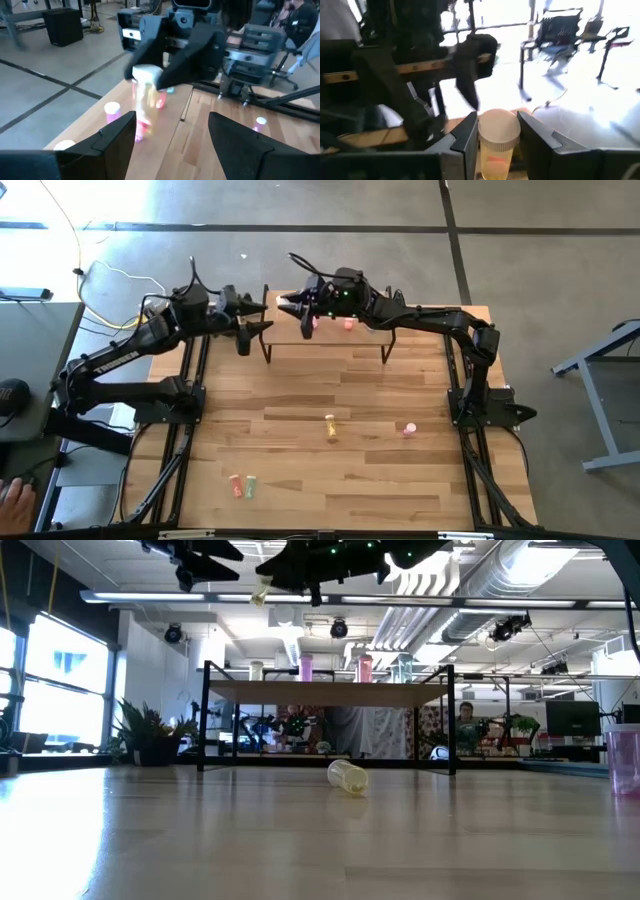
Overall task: Pick and place medicine bottles onto shelf by color
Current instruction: Put the bottom yellow pill bottle on the shelf
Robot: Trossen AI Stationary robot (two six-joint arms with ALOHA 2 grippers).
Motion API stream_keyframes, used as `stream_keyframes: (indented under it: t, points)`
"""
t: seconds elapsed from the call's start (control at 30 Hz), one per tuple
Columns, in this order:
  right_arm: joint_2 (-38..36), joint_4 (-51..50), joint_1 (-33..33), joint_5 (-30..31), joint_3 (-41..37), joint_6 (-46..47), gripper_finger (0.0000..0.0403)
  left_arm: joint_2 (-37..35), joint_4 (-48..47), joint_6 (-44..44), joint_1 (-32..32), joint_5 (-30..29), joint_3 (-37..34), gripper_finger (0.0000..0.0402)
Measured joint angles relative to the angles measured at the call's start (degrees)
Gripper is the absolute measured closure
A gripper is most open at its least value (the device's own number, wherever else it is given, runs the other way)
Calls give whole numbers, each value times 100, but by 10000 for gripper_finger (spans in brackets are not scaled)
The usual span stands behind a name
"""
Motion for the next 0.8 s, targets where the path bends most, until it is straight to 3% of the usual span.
stream_keyframes:
  t: [0.27,0.8]
  points:
    - [55,273,2,490,0,-728,298,-541,-325,-318,-1,18,0,163]
    - [835,-81,50,387,-2,-1057,298,-758,-562,-317,1,-273,0,163]
